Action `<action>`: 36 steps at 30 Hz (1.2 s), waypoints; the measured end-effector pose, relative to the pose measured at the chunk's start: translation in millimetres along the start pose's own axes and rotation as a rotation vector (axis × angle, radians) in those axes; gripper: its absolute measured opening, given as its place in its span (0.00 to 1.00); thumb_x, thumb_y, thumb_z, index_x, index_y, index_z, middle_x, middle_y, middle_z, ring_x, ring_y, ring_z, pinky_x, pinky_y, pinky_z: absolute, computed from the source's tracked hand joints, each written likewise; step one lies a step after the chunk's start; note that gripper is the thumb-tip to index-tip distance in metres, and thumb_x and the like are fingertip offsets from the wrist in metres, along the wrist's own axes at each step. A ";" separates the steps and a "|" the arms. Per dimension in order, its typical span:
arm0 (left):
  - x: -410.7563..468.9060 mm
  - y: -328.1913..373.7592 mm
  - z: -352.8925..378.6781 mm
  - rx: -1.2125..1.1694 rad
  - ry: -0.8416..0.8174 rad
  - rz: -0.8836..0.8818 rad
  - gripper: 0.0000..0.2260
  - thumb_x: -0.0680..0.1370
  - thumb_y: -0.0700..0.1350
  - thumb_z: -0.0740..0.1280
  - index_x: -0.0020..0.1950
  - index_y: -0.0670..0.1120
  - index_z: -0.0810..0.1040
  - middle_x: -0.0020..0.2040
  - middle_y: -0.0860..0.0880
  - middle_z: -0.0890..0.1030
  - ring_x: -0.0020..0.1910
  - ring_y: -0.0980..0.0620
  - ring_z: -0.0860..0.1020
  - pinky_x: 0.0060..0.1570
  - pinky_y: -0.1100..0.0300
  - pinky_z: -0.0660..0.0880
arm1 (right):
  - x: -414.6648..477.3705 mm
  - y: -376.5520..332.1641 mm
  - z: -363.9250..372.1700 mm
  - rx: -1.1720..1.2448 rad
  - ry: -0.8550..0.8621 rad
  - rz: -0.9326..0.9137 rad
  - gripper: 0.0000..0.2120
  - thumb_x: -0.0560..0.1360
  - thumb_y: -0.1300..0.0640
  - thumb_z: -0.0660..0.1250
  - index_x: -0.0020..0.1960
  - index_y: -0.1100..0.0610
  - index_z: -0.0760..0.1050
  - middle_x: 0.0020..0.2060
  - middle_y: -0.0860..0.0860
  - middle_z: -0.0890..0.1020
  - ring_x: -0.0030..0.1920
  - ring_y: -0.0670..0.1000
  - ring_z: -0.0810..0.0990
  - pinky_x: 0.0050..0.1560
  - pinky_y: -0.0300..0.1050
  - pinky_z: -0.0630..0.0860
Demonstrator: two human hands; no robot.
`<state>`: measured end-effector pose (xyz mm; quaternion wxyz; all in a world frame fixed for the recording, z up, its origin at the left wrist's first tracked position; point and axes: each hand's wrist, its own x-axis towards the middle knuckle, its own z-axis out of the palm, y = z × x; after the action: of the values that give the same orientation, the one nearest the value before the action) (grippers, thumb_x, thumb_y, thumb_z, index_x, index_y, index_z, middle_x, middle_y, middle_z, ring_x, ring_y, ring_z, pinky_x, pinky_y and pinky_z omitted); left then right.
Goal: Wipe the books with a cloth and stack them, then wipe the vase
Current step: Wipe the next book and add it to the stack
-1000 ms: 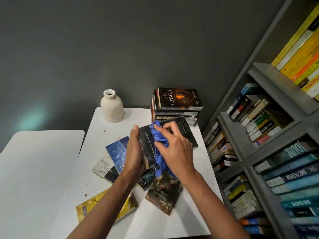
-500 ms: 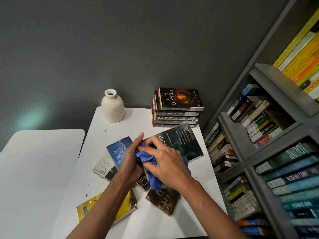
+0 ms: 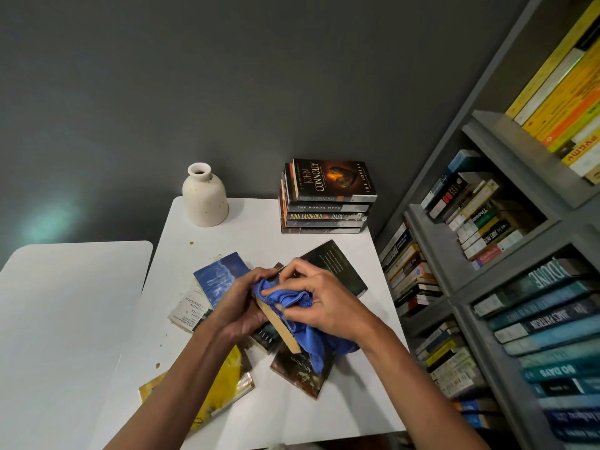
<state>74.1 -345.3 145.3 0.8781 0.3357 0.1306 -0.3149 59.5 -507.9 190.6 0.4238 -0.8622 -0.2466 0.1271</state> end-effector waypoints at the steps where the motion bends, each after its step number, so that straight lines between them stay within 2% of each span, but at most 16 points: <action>1: -1.1 1.6 0.2 0.015 -0.019 -0.028 0.19 0.57 0.39 0.82 0.44 0.35 0.81 0.38 0.38 0.81 0.35 0.44 0.83 0.35 0.53 0.82 | 0.8 -0.8 0.0 -0.002 -0.020 -0.006 0.14 0.70 0.60 0.70 0.55 0.58 0.82 0.47 0.41 0.72 0.50 0.44 0.75 0.55 0.45 0.73; 3: -0.5 3.9 1.6 0.081 0.005 -0.050 0.08 0.67 0.39 0.74 0.42 0.35 0.82 0.38 0.39 0.81 0.34 0.46 0.83 0.33 0.56 0.81 | 1.3 -1.2 1.9 -0.018 -0.037 -0.025 0.12 0.70 0.56 0.71 0.53 0.56 0.83 0.47 0.41 0.72 0.50 0.45 0.76 0.54 0.50 0.74; 4: 0.8 4.1 1.5 0.125 0.021 -0.033 0.06 0.71 0.39 0.68 0.40 0.36 0.83 0.36 0.40 0.81 0.32 0.48 0.82 0.32 0.59 0.81 | 0.3 -0.4 3.3 -0.034 -0.016 -0.039 0.11 0.71 0.53 0.71 0.52 0.55 0.83 0.48 0.41 0.72 0.49 0.45 0.76 0.52 0.52 0.75; 6: 4.5 3.4 0.2 0.190 0.021 0.030 0.09 0.73 0.40 0.65 0.39 0.38 0.84 0.36 0.41 0.82 0.32 0.50 0.81 0.32 0.61 0.80 | -5.0 3.2 5.7 -0.082 0.057 -0.074 0.13 0.71 0.46 0.71 0.50 0.52 0.82 0.47 0.40 0.71 0.47 0.47 0.77 0.47 0.54 0.75; 8: 6.9 1.1 -4.4 0.173 0.020 0.095 0.10 0.75 0.40 0.64 0.41 0.38 0.84 0.40 0.40 0.83 0.35 0.48 0.83 0.35 0.59 0.81 | -14.0 9.2 6.2 -0.101 0.097 -0.092 0.13 0.70 0.44 0.71 0.48 0.53 0.82 0.46 0.41 0.71 0.46 0.48 0.77 0.44 0.53 0.75; 12: 3.6 4.5 -15.6 0.127 0.034 0.196 0.11 0.74 0.42 0.64 0.43 0.40 0.86 0.45 0.41 0.85 0.39 0.48 0.85 0.45 0.56 0.81 | -37.9 29.1 -3.3 0.035 0.189 -0.034 0.11 0.69 0.52 0.73 0.44 0.59 0.82 0.43 0.46 0.75 0.42 0.49 0.78 0.43 0.56 0.74; 15: 1.4 8.1 -13.9 0.160 0.022 0.262 0.12 0.74 0.42 0.64 0.41 0.42 0.86 0.42 0.43 0.85 0.37 0.51 0.84 0.41 0.59 0.82 | -33.0 23.3 -3.3 0.033 0.277 -0.020 0.12 0.70 0.49 0.72 0.45 0.58 0.83 0.42 0.46 0.76 0.41 0.49 0.78 0.41 0.55 0.75; 17: 4.1 4.4 -7.5 0.198 0.005 0.284 0.11 0.75 0.43 0.63 0.41 0.42 0.85 0.41 0.43 0.84 0.37 0.50 0.83 0.39 0.59 0.81 | -19.2 5.2 4.8 -0.123 0.290 -0.094 0.09 0.69 0.49 0.72 0.46 0.52 0.83 0.43 0.43 0.75 0.39 0.46 0.77 0.38 0.50 0.75; 19: 6.5 1.9 -4.1 0.191 -0.003 0.304 0.08 0.74 0.46 0.70 0.45 0.41 0.84 0.44 0.42 0.84 0.40 0.49 0.82 0.42 0.57 0.81 | -11.8 -5.7 9.7 -0.255 0.313 -0.132 0.07 0.68 0.50 0.72 0.45 0.49 0.82 0.43 0.42 0.74 0.38 0.44 0.75 0.36 0.46 0.73; 21: 7.8 5.6 -9.1 0.171 -0.010 0.328 0.15 0.67 0.48 0.78 0.47 0.41 0.83 0.44 0.42 0.83 0.41 0.49 0.82 0.43 0.56 0.80 | -18.4 3.3 5.1 -0.208 0.319 -0.107 0.07 0.68 0.50 0.72 0.46 0.48 0.81 0.44 0.41 0.74 0.39 0.45 0.76 0.37 0.48 0.75; 24: 6.1 10.8 -18.2 0.151 0.017 0.381 0.08 0.68 0.45 0.73 0.43 0.42 0.85 0.41 0.44 0.85 0.38 0.52 0.83 0.40 0.60 0.81 | -36.8 25.0 -6.5 -0.011 0.323 -0.038 0.09 0.68 0.49 0.72 0.45 0.51 0.83 0.43 0.43 0.75 0.41 0.49 0.78 0.40 0.54 0.75; 25: 5.4 9.7 -17.1 0.159 0.014 0.377 0.10 0.68 0.46 0.75 0.44 0.41 0.85 0.41 0.45 0.85 0.37 0.52 0.83 0.39 0.60 0.81 | -36.5 26.0 -6.8 -0.008 0.321 -0.034 0.09 0.67 0.50 0.72 0.46 0.51 0.83 0.43 0.43 0.75 0.41 0.49 0.78 0.40 0.54 0.75; 27: 8.2 3.8 -12.8 0.200 0.006 0.344 0.22 0.62 0.51 0.81 0.47 0.39 0.82 0.41 0.43 0.83 0.37 0.51 0.82 0.39 0.59 0.81 | -24.5 14.7 -1.3 -0.082 0.301 -0.080 0.09 0.67 0.51 0.73 0.47 0.50 0.84 0.43 0.41 0.74 0.40 0.47 0.78 0.39 0.52 0.76; 30: 9.7 3.6 -13.6 0.169 0.009 0.326 0.22 0.65 0.50 0.79 0.51 0.38 0.81 0.47 0.40 0.82 0.43 0.47 0.82 0.46 0.54 0.80 | -14.9 5.7 7.1 -0.158 0.298 -0.127 0.11 0.67 0.53 0.73 0.49 0.48 0.83 0.44 0.41 0.73 0.40 0.46 0.77 0.38 0.48 0.76; 33: 8.1 13.4 -24.6 0.124 0.019 0.346 0.30 0.59 0.52 0.83 0.56 0.38 0.81 0.52 0.40 0.83 0.49 0.46 0.81 0.57 0.50 0.77 | -31.6 24.5 -2.2 -0.006 0.314 -0.073 0.12 0.67 0.52 0.74 0.50 0.48 0.83 0.45 0.42 0.74 0.43 0.48 0.78 0.41 0.53 0.77; 36: 9.3 10.3 -18.9 0.116 -0.006 0.330 0.33 0.59 0.52 0.83 0.57 0.36 0.80 0.53 0.39 0.83 0.49 0.46 0.82 0.55 0.51 0.78 | -29.9 21.7 -1.7 0.016 0.321 -0.066 0.10 0.67 0.50 0.73 0.48 0.49 0.84 0.44 0.41 0.73 0.43 0.49 0.78 0.41 0.53 0.77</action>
<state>87.4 -331.0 132.4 0.8974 0.4019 0.0528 -0.1744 41.8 -536.3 174.7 0.4687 -0.8594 -0.2030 -0.0246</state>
